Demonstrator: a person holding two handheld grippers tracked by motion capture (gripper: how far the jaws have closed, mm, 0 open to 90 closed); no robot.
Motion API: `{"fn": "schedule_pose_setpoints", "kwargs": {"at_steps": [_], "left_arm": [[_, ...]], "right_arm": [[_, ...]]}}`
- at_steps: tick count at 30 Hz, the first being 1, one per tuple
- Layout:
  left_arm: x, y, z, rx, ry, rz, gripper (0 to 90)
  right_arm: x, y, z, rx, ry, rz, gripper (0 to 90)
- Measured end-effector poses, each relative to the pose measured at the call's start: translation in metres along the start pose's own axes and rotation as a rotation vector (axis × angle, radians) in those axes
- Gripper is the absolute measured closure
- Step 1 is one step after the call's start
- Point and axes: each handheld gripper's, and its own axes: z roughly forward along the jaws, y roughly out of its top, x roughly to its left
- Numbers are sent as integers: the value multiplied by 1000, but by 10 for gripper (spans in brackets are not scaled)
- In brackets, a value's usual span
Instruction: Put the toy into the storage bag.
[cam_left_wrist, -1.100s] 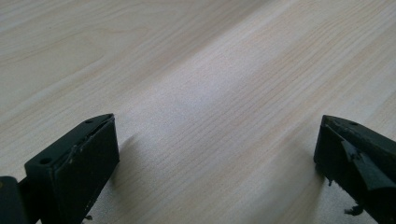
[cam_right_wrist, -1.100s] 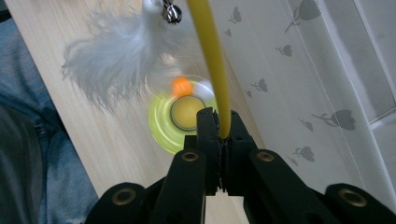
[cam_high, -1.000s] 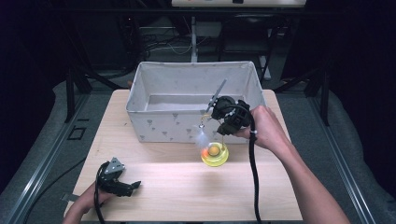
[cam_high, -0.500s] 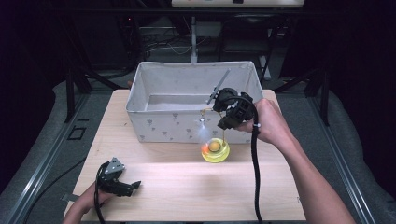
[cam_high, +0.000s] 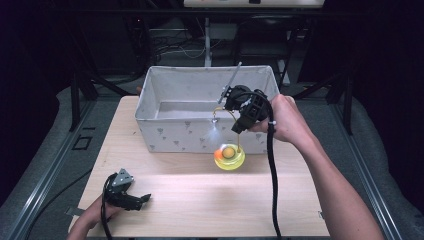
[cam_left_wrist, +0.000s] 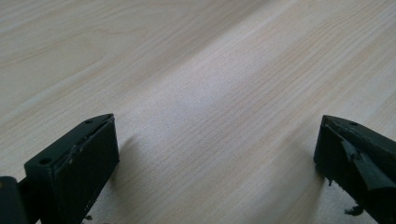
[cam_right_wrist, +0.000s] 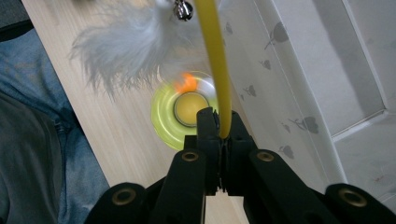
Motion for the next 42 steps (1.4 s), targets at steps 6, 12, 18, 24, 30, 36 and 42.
{"fn": "schedule_pose_setpoints", "kwargs": {"at_steps": [6,12,18,24,30,36,42], "left_arm": [[0,0,0,1,1,-2,0],[0,0,0,1,2,-2,0],[0,0,0,1,2,-2,0],[0,0,0,1,1,-1,0],[0,0,0,0,0,0,0],[0,0,0,1,1,1,0],[0,0,0,1,3,-1,0]], "right_arm": [[-3,7,-8,23,18,-6,884],[-2,13,-16,36,31,-19,884],[-8,19,-21,46,49,-13,884],[-13,25,-26,53,55,-13,884],[-17,32,-36,54,57,-17,884],[-21,38,-45,42,55,-12,883],[-28,44,-52,40,56,5,884]]}}
